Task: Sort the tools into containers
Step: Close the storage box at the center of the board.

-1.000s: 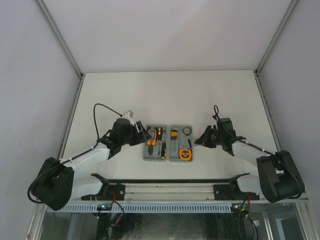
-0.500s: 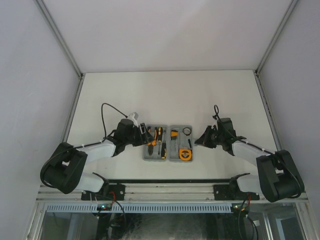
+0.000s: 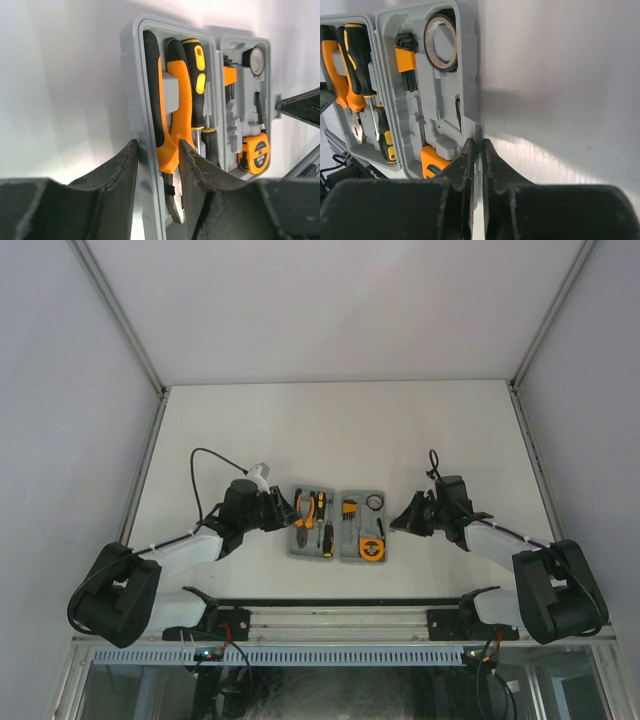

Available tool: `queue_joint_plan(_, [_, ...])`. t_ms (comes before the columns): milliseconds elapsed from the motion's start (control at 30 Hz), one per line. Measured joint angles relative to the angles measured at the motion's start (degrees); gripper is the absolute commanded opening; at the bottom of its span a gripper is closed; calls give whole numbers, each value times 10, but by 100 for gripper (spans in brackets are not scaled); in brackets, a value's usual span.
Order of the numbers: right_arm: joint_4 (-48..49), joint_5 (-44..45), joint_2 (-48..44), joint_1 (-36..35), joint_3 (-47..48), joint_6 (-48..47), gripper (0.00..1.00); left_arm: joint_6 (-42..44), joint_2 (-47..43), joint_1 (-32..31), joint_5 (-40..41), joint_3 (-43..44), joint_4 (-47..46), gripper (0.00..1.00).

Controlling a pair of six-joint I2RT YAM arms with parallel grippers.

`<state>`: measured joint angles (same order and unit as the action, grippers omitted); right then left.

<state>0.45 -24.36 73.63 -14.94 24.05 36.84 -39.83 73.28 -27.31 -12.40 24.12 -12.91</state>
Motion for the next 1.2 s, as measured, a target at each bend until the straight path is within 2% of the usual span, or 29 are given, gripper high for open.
queue_joint_plan(333, [6, -2, 7, 2, 0, 0, 0, -2, -67, 0, -5, 1, 2, 30])
queue_joint_plan(533, [10, -2, 9, 2, 0, 0, 0, -2, -77, -15, 9, 8, 3, 29])
queue_joint_plan(733, [11, 3, 9, 2, 0, 0, 0, -8, -77, -46, 28, 40, -2, 28])
queue_joint_plan(933, [24, 0, 15, 1, 0, 0, 0, -27, -70, -99, 3, 75, -27, 27])
queue_joint_plan(1200, [29, -2, 18, -2, 0, 0, 0, -42, -4, -149, -16, 121, -51, 25])
